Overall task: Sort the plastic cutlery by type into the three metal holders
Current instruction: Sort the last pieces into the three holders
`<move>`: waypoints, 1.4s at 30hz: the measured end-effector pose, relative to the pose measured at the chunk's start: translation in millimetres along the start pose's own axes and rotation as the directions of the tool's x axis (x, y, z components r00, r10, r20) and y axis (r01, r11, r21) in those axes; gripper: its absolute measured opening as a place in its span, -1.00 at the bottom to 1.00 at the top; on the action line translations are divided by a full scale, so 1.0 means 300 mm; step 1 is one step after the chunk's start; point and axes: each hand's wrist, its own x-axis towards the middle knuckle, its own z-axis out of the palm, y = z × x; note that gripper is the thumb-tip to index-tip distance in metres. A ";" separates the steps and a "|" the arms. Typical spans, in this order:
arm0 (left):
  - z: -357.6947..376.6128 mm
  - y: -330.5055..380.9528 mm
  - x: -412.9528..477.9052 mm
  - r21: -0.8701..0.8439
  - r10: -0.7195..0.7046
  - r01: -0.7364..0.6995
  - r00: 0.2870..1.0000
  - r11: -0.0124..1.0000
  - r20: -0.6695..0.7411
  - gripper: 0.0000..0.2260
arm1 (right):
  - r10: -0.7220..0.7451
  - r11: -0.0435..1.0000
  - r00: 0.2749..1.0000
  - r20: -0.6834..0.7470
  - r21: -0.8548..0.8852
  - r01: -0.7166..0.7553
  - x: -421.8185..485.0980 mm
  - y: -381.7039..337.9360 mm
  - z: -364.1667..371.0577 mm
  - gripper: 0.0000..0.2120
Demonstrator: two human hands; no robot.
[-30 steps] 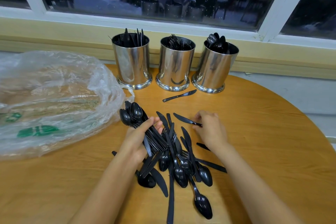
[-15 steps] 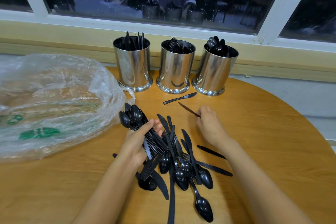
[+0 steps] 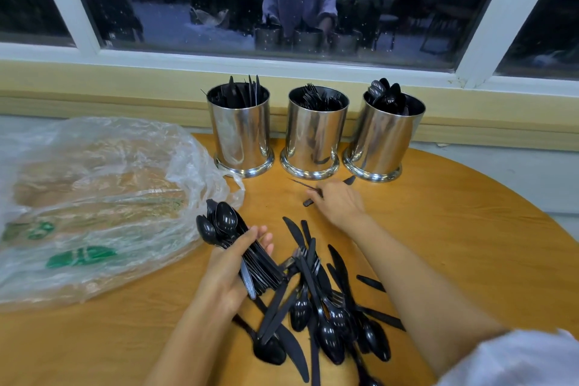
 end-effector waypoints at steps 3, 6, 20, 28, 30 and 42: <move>0.000 -0.008 0.003 0.022 -0.006 0.006 1.000 1.000 -0.001 -0.93 | 0.101 0.995 0.993 -0.059 -0.016 -0.102 -0.066 0.073 0.005 -0.67; 0.011 -0.023 -0.002 0.023 -0.018 0.017 1.000 1.000 0.018 -0.92 | 0.201 0.980 0.975 -0.093 0.012 -0.200 -0.159 0.190 0.007 -0.68; 0.057 -0.065 -0.042 0.068 -0.044 0.040 0.998 0.997 0.053 -0.94 | 0.192 0.981 0.971 -0.145 0.015 -0.192 -0.150 0.180 0.003 -0.62; 0.032 -0.046 -0.038 0.067 -0.049 0.046 0.998 0.997 0.042 -0.85 | 0.256 0.967 0.967 -0.015 0.022 -0.256 -0.087 0.170 -0.014 -0.82; 0.037 -0.048 -0.045 0.070 -0.047 0.043 0.998 0.997 0.044 -0.88 | 0.276 0.960 0.957 0.086 0.034 -0.280 -0.079 0.171 -0.024 -0.79; 0.047 -0.020 -0.099 0.084 -0.034 0.026 0.994 0.996 0.104 -0.93 | 0.163 0.974 0.983 0.081 0.148 -0.174 -0.117 0.159 -0.059 -0.81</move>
